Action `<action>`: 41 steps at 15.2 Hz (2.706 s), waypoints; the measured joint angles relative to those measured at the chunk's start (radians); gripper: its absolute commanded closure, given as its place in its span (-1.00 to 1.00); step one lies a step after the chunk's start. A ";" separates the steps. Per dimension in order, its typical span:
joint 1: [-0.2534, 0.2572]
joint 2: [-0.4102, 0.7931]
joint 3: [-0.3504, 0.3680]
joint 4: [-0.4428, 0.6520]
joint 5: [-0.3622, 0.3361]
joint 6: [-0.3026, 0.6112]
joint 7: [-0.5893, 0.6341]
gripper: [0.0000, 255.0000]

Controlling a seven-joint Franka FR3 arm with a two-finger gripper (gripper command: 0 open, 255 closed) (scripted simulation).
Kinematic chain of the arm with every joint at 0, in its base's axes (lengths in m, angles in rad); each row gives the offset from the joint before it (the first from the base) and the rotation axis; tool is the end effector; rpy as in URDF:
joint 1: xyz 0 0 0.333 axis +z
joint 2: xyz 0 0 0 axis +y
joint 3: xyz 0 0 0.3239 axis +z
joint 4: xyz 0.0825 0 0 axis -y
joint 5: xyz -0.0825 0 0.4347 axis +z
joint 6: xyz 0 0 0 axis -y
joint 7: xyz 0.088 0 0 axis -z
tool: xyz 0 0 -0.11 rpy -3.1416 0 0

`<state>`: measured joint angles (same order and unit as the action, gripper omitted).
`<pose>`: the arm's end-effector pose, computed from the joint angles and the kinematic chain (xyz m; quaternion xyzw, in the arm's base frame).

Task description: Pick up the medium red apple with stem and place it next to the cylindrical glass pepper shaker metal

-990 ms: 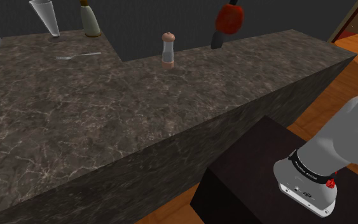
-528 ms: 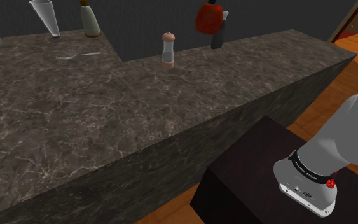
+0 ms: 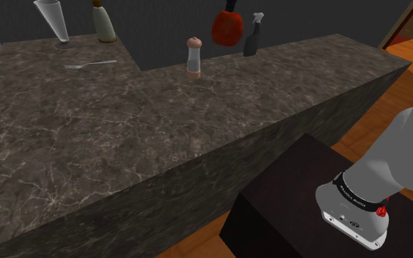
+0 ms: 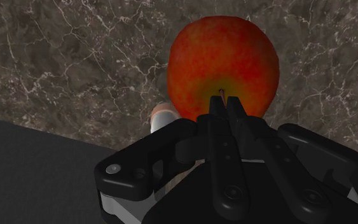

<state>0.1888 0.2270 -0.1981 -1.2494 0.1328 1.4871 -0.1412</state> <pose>0.6661 0.0265 0.6470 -0.9962 -0.0745 -0.0105 0.0433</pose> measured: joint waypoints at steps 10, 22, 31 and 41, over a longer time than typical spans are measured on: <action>0.012 -0.050 0.003 -0.206 -0.011 0.157 -0.008 1.00; 0.017 -0.069 0.005 -0.390 -0.011 0.322 -0.021 1.00; 0.019 -0.052 0.007 -0.491 -0.004 0.439 -0.032 1.00; 0.019 -0.020 0.010 -0.587 0.009 0.565 -0.050 1.00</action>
<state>0.2074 0.2065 -0.1883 -1.8365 0.1422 2.0519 -0.1908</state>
